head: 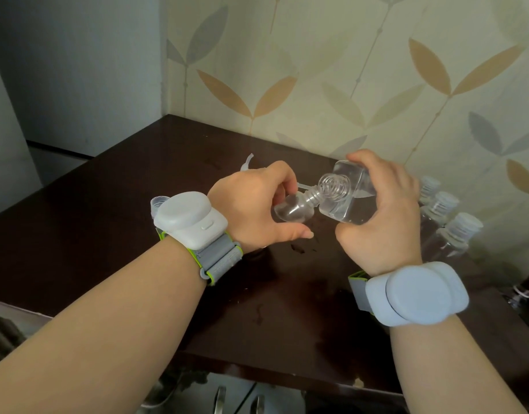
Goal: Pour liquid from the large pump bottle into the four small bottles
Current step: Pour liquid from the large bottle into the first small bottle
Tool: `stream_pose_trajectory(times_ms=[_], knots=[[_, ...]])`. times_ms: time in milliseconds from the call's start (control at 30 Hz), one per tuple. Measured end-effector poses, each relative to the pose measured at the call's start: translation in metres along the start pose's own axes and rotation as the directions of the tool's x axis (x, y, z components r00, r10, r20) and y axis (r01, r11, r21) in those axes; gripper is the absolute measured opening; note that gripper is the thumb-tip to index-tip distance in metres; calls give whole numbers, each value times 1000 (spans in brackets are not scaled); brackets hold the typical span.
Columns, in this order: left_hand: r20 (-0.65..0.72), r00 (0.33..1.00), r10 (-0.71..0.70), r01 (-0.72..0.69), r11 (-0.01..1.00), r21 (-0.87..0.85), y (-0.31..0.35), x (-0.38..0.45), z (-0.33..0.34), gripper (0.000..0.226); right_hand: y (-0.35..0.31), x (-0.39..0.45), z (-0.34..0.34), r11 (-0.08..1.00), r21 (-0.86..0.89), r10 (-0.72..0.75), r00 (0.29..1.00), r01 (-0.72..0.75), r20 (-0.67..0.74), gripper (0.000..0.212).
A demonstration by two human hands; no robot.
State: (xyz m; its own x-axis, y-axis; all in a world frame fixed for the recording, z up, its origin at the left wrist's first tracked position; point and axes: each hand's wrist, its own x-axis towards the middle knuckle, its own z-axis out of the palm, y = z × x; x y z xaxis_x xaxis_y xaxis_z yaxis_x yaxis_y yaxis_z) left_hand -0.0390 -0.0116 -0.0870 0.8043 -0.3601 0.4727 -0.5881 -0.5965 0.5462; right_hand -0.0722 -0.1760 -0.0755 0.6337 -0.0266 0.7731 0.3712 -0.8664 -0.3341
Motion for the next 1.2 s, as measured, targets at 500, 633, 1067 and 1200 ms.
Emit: stream_pose_trajectory(times_ms=[500, 633, 1067, 1200], knots=[[16, 1000, -8, 8, 1000, -14, 1, 1, -1, 49, -2, -1, 0, 1000, 18, 8, 1000, -8, 1, 61], [14, 1000, -8, 8, 1000, -15, 1, 1, -1, 49, -2, 0, 0, 1000, 18, 11, 1000, -11, 6, 61], [10, 1000, -3, 3, 1000, -9, 2, 0, -2, 49, -1, -1, 0, 1000, 22, 14, 1000, -14, 27, 61], [10, 1000, 0, 0, 1000, -14, 4, 0, -1, 47, -2, -1, -1, 996, 65, 55, 997, -58, 52, 58]])
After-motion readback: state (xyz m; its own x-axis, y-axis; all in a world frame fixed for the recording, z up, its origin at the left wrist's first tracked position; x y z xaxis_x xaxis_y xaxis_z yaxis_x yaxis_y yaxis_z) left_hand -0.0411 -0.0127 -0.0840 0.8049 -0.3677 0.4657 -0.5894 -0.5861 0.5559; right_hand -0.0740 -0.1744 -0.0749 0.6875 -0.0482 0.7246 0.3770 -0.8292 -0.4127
